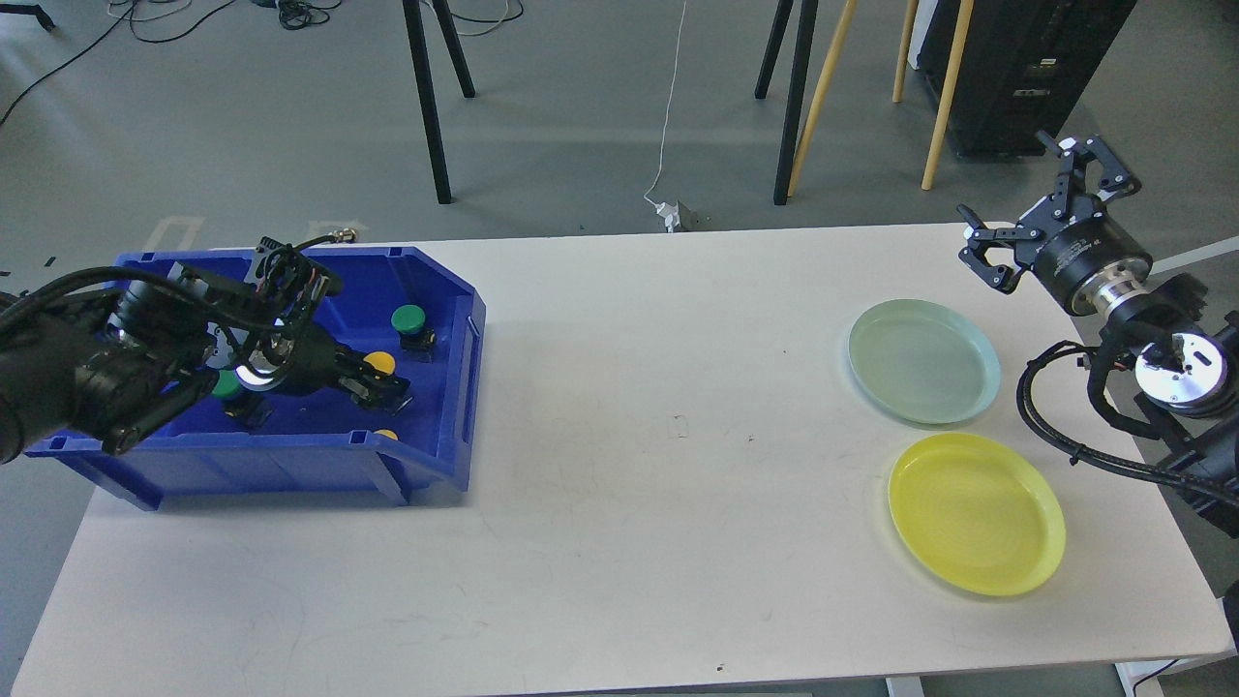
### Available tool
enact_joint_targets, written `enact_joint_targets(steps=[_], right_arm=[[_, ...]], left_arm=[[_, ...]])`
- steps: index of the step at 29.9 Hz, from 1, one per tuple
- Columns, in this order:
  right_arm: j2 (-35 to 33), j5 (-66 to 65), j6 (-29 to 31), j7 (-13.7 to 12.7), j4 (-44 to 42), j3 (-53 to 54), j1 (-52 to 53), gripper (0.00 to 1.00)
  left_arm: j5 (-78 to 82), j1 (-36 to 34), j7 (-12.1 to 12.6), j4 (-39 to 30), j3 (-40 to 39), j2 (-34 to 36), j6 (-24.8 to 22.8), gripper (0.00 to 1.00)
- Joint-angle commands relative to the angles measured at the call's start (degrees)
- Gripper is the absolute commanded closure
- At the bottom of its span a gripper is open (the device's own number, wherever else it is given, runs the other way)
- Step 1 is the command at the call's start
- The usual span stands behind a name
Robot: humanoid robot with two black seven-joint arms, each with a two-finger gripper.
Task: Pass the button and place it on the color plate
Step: 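Lower the left gripper into the bin and grasp the yellow button, then lift the yellow button and extend it toward the right gripper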
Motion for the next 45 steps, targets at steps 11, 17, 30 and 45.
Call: enact_joint_targets(steps=[11, 17, 30, 45], right_arm=[[-0.18, 0.06, 0.0, 0.04, 0.08, 0.2, -0.98, 0.0], [-0.97, 0.41, 0.0, 0.04, 1.14, 0.82, -0.81, 0.0], [-17.31, -17.57, -6.27, 3.45, 39.69, 0.03, -10.81, 0.0], [-8.54, -35.45, -14.38, 15.33, 50.8, -3.75, -15.75, 0.0]], left_arm=[[-0.26, -1.27, -0.01, -1.92, -0.97, 1.47, -0.66, 0.96], [-4.46, -9.7, -0.01, -15.79, -5.61, 15.16, -7.06, 0.96], [-45.07, -3.66, -0.01, -31.91, -24.35, 10.55, -7.3, 0.96], [-56.16, 3.83, -0.01, -22.24, -24.52, -8.81, -7.3, 0.96]])
